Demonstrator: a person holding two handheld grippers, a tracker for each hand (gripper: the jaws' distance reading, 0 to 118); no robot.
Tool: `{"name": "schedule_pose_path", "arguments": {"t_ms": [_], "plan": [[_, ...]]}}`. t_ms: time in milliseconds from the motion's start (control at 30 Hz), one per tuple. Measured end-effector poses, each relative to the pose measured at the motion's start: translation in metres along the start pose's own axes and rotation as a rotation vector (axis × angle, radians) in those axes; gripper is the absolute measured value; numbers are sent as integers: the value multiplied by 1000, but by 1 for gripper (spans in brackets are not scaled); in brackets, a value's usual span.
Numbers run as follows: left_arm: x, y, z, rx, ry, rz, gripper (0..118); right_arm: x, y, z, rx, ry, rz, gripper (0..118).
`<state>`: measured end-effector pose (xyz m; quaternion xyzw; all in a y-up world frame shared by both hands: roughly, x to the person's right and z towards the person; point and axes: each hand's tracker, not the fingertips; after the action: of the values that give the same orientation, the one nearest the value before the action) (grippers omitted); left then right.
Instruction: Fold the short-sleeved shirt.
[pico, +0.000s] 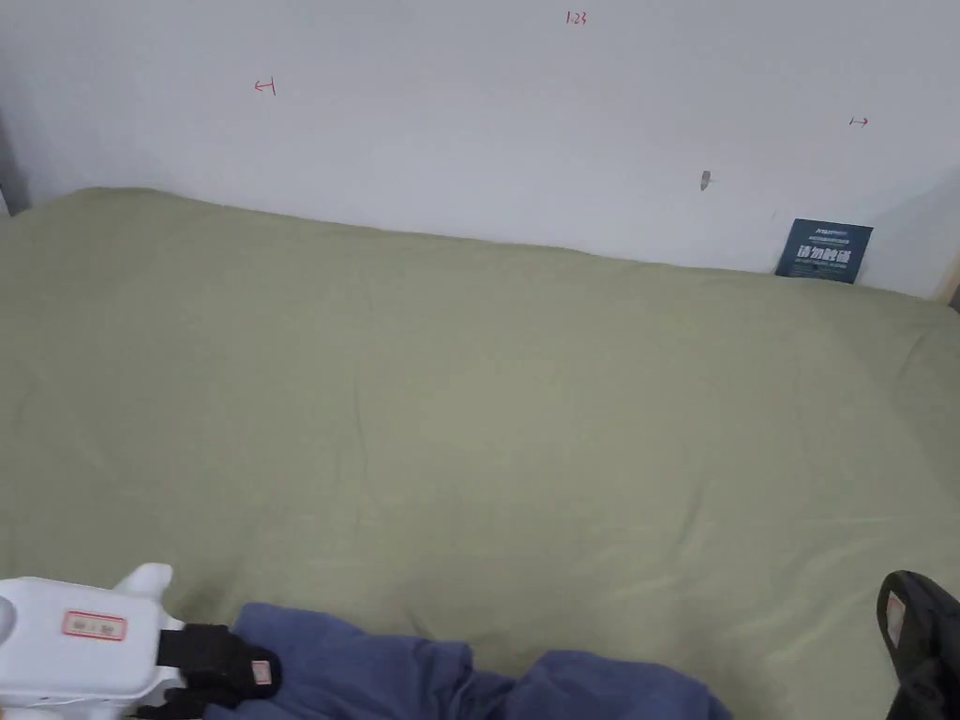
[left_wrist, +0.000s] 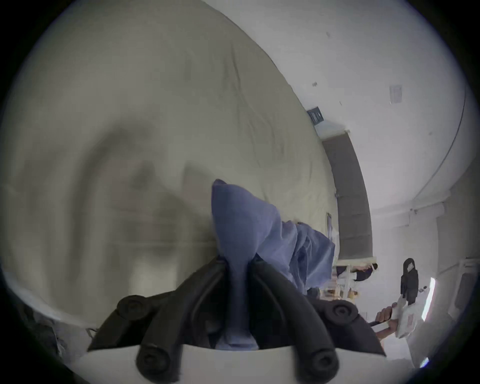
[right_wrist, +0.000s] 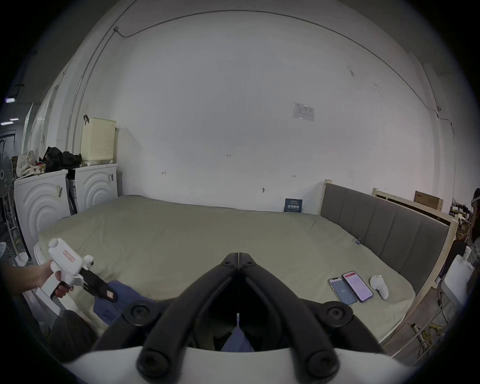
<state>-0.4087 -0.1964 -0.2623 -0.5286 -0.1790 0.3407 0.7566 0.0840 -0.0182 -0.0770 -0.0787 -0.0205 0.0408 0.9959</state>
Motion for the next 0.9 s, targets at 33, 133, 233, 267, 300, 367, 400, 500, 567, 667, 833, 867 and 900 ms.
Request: {"name": "schedule_pose_path", "arguments": {"t_ms": [33, 133, 233, 267, 300, 367, 400, 500, 567, 667, 833, 867, 900], "plan": [[-4, -2, 20, 41, 47, 1, 10, 1, 1, 0, 7, 2, -1, 0], [4, -13, 73, 138, 166, -37, 10, 2, 4, -1, 25, 6, -4, 0], [16, -19, 99, 145, 244, -67, 10, 3, 6, -2, 34, 14, -12, 0], [25, -22, 101, 129, 258, -80, 10, 3, 6, -2, 36, 17, -13, 0], [35, -25, 102, 122, 282, -108, 10, 2, 6, -2, 38, 18, -14, 0], [56, -23, 98, 109, 260, -167, 10, 2, 6, -1, 40, 20, -20, 0], [70, -24, 96, 104, 258, -189, 10, 2, 6, 0, 39, 20, -23, 0], [114, -24, 82, 91, 304, -279, 10, 1, 4, 4, 38, 24, -26, 0], [147, -30, 67, 76, 349, -335, 10, 3, 4, 7, 37, 24, -24, 0], [177, -36, 36, 29, 360, -380, 10, 6, 3, 10, 36, 26, -28, 0], [204, -52, -33, -96, 312, -446, 10, 12, -2, 15, 31, 30, -47, 0], [211, -57, -50, -98, 318, -454, 10, 13, -3, 16, 29, 27, -46, 0], [215, -60, -62, -103, 317, -457, 10, 14, -5, 16, 25, 28, -49, 0]]}}
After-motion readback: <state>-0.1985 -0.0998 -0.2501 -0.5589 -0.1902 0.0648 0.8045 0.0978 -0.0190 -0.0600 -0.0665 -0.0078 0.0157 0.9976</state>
